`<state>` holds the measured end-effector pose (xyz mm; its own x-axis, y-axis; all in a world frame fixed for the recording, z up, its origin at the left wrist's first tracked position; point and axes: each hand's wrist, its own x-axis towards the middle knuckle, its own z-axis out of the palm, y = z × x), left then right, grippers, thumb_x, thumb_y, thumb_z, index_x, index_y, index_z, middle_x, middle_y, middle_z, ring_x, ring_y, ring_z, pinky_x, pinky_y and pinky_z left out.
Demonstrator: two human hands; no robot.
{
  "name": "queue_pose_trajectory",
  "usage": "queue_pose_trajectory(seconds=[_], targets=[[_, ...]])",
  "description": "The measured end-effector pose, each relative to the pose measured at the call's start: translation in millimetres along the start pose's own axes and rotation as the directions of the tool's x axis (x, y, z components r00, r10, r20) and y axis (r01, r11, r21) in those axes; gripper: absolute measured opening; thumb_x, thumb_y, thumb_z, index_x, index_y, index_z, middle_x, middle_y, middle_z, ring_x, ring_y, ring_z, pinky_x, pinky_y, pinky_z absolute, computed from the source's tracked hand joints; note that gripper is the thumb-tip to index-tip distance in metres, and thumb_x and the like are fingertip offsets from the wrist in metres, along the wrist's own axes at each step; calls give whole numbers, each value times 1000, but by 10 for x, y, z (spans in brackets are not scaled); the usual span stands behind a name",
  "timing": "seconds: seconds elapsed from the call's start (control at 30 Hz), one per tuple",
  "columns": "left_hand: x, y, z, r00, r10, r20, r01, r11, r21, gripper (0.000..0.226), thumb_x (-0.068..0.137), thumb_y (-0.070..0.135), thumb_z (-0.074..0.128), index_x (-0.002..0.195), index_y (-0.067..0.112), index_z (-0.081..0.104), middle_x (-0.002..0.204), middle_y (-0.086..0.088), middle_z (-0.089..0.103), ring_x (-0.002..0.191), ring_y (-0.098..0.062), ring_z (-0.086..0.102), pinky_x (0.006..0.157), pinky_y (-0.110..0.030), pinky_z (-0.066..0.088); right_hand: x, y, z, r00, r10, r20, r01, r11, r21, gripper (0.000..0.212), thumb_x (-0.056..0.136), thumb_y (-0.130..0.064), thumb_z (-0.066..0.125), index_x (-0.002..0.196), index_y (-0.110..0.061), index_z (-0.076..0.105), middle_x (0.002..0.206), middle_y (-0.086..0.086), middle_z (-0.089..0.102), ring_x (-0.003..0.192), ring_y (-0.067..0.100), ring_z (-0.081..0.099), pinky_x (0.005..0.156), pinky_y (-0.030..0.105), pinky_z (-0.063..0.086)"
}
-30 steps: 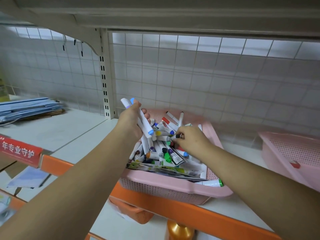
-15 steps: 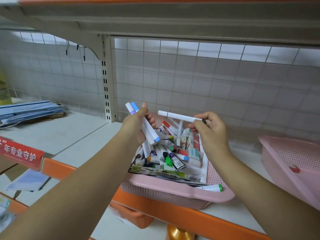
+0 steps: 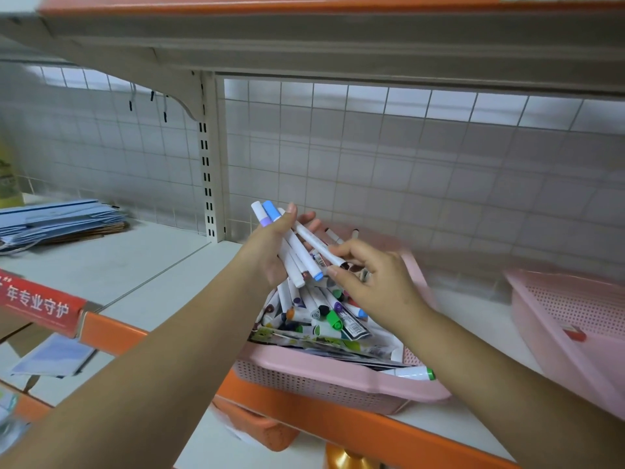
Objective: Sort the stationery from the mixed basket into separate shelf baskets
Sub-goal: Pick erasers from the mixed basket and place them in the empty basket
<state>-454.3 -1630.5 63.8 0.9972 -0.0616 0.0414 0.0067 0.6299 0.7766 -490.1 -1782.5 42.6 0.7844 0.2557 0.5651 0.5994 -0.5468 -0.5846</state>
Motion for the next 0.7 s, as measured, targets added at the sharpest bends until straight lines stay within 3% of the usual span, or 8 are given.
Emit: queue_pose_trajectory(seconds=[0.07, 0.2, 0.27, 0.43, 0.57, 0.7], targets=[[-12, 16, -7, 999, -19, 27, 19, 1000, 9, 23, 96, 20, 48, 81, 7, 59, 70, -2, 72, 64, -10, 70, 58, -30, 58, -3, -10, -8, 1000, -11, 7, 12, 999, -35, 20, 83, -15, 68, 103, -13, 69, 90, -5, 68, 85, 12, 61, 77, 24, 46], [-9, 24, -28, 999, 2, 54, -1, 1000, -25, 14, 94, 13, 49, 107, 9, 52, 95, -5, 68, 74, -12, 71, 55, -30, 57, -12, -16, -14, 1000, -11, 5, 12, 995, -98, 27, 81, -14, 70, 108, -14, 69, 100, 1, 70, 89, 12, 60, 83, 28, 46], [-21, 22, -20, 997, 1, 78, 2, 999, -40, 16, 94, 10, 48, 110, 13, 52, 98, -6, 67, 75, -13, 71, 55, -29, 57, -9, -22, -9, 1000, 2, 6, -1, 994, -105, 29, 80, -14, 72, 109, -14, 69, 103, 1, 70, 90, 12, 61, 87, 30, 47], [-48, 14, 18, 993, -12, 121, 10, 1000, 17, 17, 94, 9, 47, 109, 13, 54, 97, -5, 67, 76, -12, 71, 57, -28, 58, -2, -20, -16, 999, 32, -3, -32, 994, -109, 34, 80, -15, 72, 114, -16, 68, 107, 1, 70, 73, 3, 54, 85, 28, 46], [-31, 3, 3, 996, 16, 92, -25, 996, 91, 6, 91, 8, 53, 94, 8, 58, 84, -4, 71, 76, -12, 71, 54, -25, 55, 5, -13, 2, 994, 25, 107, 0, 974, -227, 33, 87, -8, 60, 118, -19, 65, 115, -2, 67, 107, 15, 60, 97, 28, 43], [-14, -36, 2, 996, 59, 67, -72, 974, 213, 17, 86, 6, 59, 103, 3, 59, 88, -6, 72, 80, -15, 71, 58, -29, 57, 16, 4, 5, 981, 47, 186, 19, 941, -338, 44, 87, 0, 44, 121, -21, 63, 124, -5, 62, 119, 16, 53, 103, 34, 41]])
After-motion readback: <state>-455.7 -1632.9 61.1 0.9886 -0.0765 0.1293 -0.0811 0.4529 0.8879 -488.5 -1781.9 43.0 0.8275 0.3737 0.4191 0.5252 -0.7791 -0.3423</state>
